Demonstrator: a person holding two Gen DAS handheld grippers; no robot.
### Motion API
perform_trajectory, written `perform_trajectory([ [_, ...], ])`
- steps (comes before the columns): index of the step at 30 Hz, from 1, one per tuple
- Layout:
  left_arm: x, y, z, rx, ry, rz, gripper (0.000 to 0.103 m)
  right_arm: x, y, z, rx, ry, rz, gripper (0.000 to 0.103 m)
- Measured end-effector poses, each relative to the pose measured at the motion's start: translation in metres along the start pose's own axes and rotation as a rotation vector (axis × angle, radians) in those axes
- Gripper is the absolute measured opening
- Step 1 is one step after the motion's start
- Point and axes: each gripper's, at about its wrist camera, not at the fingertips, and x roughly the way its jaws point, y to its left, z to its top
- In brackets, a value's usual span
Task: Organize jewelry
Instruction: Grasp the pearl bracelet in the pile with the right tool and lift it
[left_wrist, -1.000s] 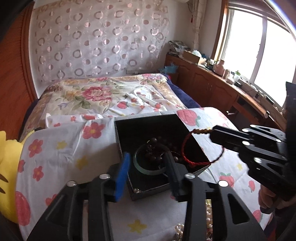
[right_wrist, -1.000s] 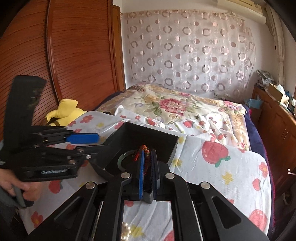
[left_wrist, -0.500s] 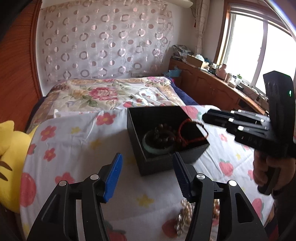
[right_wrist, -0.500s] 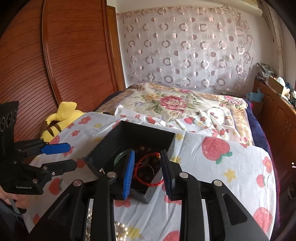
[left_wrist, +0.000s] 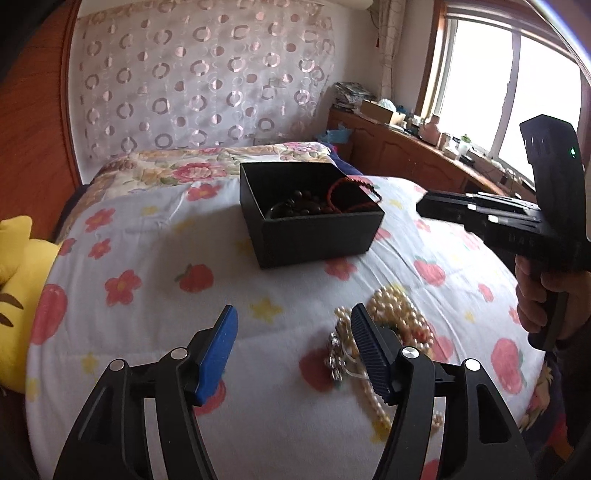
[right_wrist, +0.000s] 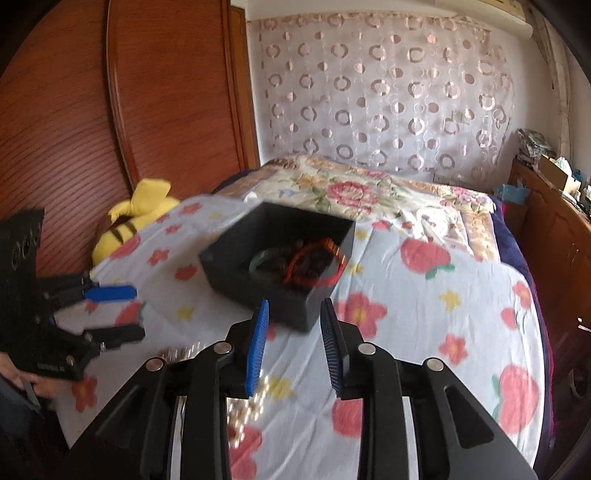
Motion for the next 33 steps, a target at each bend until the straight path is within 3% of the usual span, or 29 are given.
perform_trajectory([
  [11,-0.009,-0.01,-0.018,0.012,0.006,-0.005,0.062,0.005,0.03,-0.051,-0.042,0.115,0.044,0.031],
  [20,-0.009,-0.01,-0.027,0.001,0.01,-0.007,0.062,0.014,0.044,-0.058,-0.05,0.142,0.09,0.031],
  [27,-0.008,-0.01,-0.029,-0.002,0.014,-0.004,0.062,0.025,0.044,-0.058,-0.046,0.164,0.067,0.033],
  [30,-0.007,-0.011,-0.03,-0.002,0.014,-0.004,0.062,0.025,0.046,-0.058,-0.074,0.165,0.053,0.024],
  [32,-0.007,-0.01,-0.03,-0.001,0.013,-0.003,0.062,0.018,0.045,-0.057,-0.079,0.143,0.063,0.009],
  [33,-0.007,-0.011,-0.031,0.001,0.013,-0.002,0.062,0.014,0.044,-0.056,-0.075,0.139,0.068,0.009],
])
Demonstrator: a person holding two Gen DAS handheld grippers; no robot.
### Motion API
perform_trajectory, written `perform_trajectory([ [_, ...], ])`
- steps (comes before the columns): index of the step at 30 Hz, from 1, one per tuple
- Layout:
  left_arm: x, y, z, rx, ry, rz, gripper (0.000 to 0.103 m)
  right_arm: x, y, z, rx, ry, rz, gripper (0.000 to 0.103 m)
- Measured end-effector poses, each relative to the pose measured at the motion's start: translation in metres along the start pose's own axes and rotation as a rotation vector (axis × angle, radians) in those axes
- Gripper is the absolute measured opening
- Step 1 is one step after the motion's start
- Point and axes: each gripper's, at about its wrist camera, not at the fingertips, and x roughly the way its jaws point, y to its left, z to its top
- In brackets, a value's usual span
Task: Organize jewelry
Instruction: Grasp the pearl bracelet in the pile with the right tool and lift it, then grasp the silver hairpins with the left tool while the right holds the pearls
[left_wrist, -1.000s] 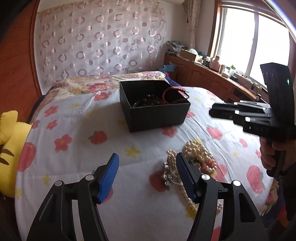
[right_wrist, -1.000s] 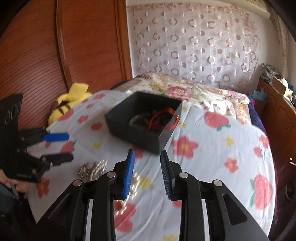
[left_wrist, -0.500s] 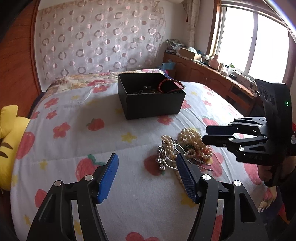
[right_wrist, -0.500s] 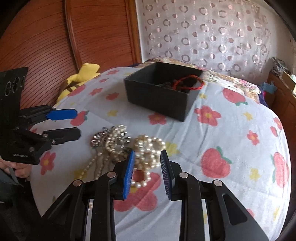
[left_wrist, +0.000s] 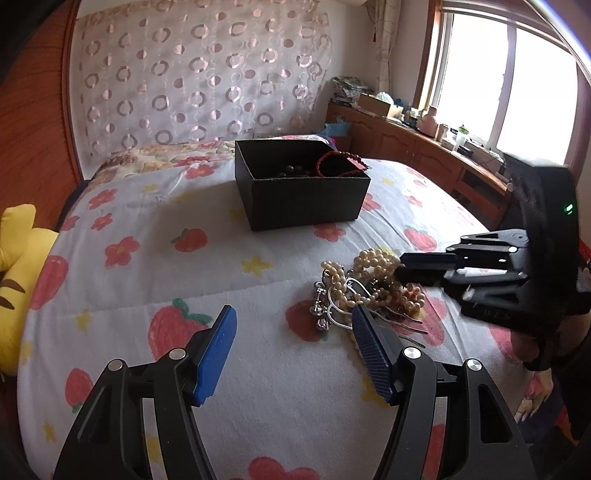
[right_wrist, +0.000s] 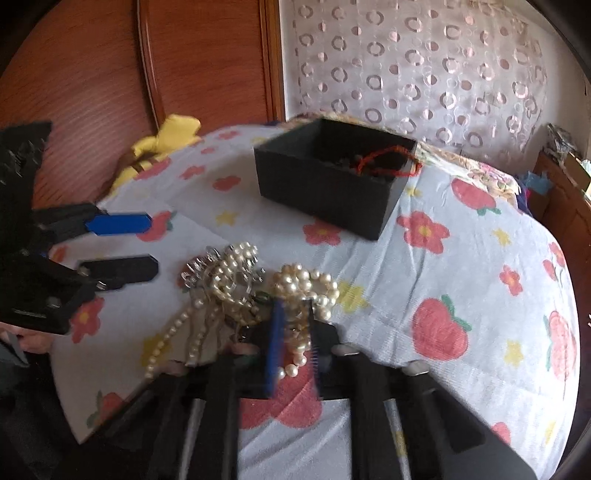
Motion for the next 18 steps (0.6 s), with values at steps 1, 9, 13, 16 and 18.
perform_trajectory([
  [1,0.0,0.0,0.0,0.001,0.001,-0.001,0.062,-0.005,0.0,0.0,-0.003,-0.012,-0.01,0.009],
  [9,0.004,-0.002,-0.004,0.014,0.015,0.002,0.062,-0.051,-0.014,0.003,0.019,-0.125,-0.056,0.008],
  [13,0.004,-0.004,-0.003,0.019,0.026,-0.021,0.058,-0.078,-0.02,0.007,0.021,-0.187,-0.081,0.008],
  [16,0.006,-0.004,0.0,0.018,0.039,-0.035,0.043,-0.096,-0.024,0.011,0.024,-0.224,-0.092,0.008],
  [18,0.009,-0.004,0.002,0.016,0.048,-0.047,0.035,-0.106,-0.025,0.014,0.022,-0.244,-0.101,0.008],
])
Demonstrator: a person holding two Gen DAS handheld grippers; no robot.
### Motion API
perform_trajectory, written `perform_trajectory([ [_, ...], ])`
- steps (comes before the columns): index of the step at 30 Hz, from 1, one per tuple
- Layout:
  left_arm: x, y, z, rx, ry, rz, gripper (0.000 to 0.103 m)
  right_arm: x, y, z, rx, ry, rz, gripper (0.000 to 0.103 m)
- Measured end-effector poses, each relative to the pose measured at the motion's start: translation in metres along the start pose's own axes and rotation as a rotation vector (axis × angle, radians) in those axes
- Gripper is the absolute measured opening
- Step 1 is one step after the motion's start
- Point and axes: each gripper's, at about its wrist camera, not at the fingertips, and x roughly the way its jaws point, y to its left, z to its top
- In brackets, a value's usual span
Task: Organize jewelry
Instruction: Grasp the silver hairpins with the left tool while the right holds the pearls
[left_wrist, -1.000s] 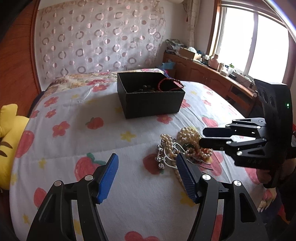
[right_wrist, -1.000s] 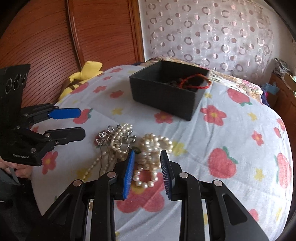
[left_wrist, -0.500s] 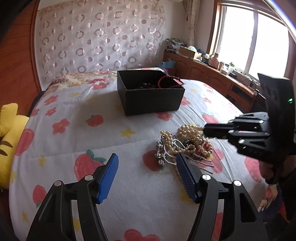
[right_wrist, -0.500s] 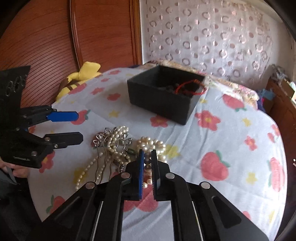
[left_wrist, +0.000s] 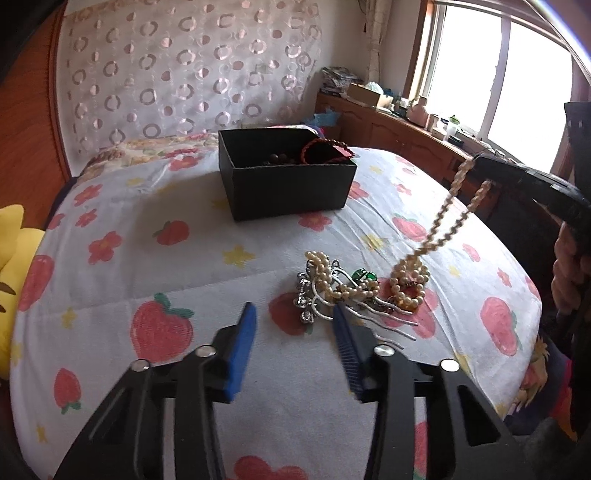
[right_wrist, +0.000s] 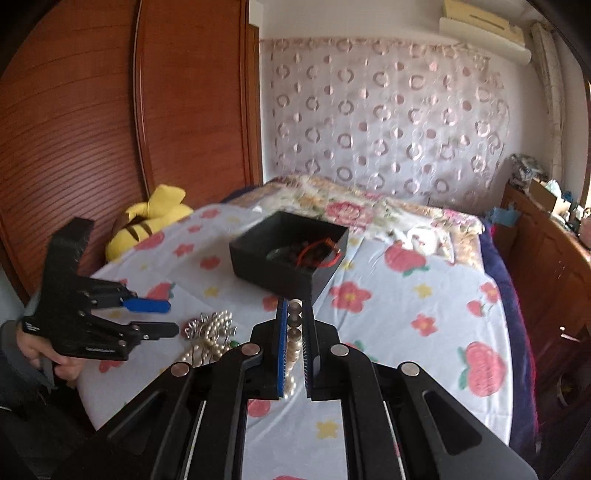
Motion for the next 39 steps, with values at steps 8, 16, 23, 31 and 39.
perform_trajectory([
  [8,0.019,-0.005,0.014,0.031,0.06,0.002,0.033,-0.014,-0.002,0.007,-0.013,-0.028,-0.013,0.009],
  [16,0.034,-0.004,0.017,0.033,0.099,-0.035,0.033,-0.007,0.001,0.0,-0.008,-0.016,-0.001,0.009],
  [23,0.026,-0.001,0.014,0.009,0.086,-0.087,0.009,-0.004,0.002,-0.005,0.0,-0.006,0.008,0.009],
  [31,0.008,-0.004,0.015,0.005,0.038,-0.081,0.0,-0.001,0.004,-0.007,0.0,-0.004,0.01,0.009],
  [39,-0.006,-0.01,0.024,0.037,0.021,-0.069,0.0,0.001,0.005,-0.008,0.001,-0.002,0.012,0.009],
])
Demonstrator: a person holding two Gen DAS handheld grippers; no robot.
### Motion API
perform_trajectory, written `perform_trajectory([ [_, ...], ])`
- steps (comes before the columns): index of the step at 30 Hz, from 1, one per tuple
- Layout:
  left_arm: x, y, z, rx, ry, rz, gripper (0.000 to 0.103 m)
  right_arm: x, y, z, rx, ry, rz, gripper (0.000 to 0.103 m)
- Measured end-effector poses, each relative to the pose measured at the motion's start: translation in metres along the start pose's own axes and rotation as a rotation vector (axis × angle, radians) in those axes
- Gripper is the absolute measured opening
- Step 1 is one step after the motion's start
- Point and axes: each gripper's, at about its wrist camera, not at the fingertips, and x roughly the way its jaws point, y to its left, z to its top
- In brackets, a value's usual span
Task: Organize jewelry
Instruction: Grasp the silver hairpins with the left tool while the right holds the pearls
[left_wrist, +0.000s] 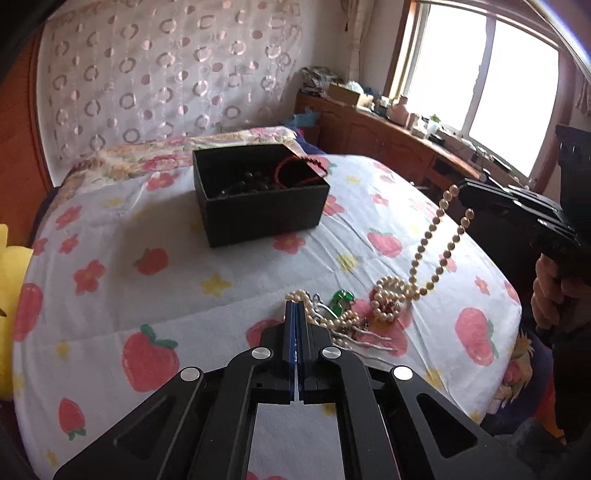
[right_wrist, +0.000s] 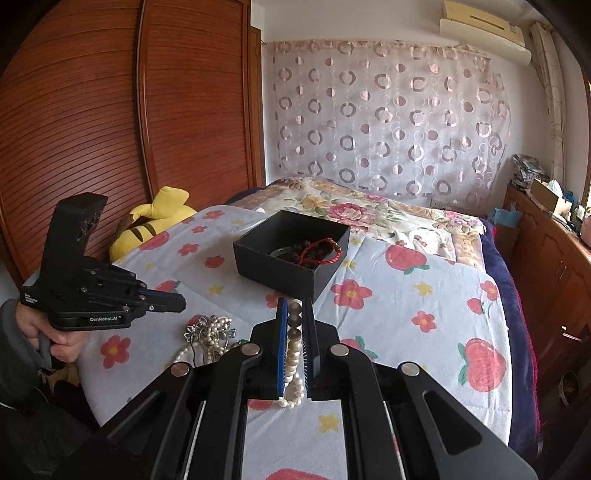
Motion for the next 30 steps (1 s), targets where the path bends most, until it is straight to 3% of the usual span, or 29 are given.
perform_trajectory([
  [1,0.003,0.0,0.0,0.006,0.014,0.009,0.002,-0.001,-0.001,0.001,0.0,0.0,0.0,0.009],
  [3,0.01,-0.003,-0.002,0.037,0.04,0.042,0.038,0.001,0.001,-0.002,0.003,0.001,0.003,0.009],
  [4,0.014,-0.004,-0.003,0.043,0.048,0.041,0.043,0.002,0.001,-0.002,0.003,0.002,0.004,0.009],
  [9,0.039,-0.004,-0.006,0.065,0.133,0.021,0.043,0.006,0.0,-0.01,0.007,0.01,0.009,0.009],
  [16,0.046,-0.011,-0.007,0.101,0.128,0.014,0.045,0.005,-0.001,-0.011,0.011,0.009,0.009,0.009],
  [20,0.044,-0.021,-0.011,0.135,0.11,-0.005,0.036,0.005,-0.002,-0.012,0.012,0.01,0.01,0.009],
  [21,0.042,-0.022,-0.012,0.14,0.097,0.003,0.026,0.005,-0.003,-0.011,0.012,0.011,0.01,0.009],
  [23,0.037,-0.022,-0.012,0.133,0.079,0.004,0.019,0.005,-0.002,-0.012,0.011,0.011,0.011,0.009],
  [30,0.015,-0.033,-0.011,0.151,0.012,0.022,0.016,0.005,-0.004,-0.011,0.013,0.011,0.01,0.009],
])
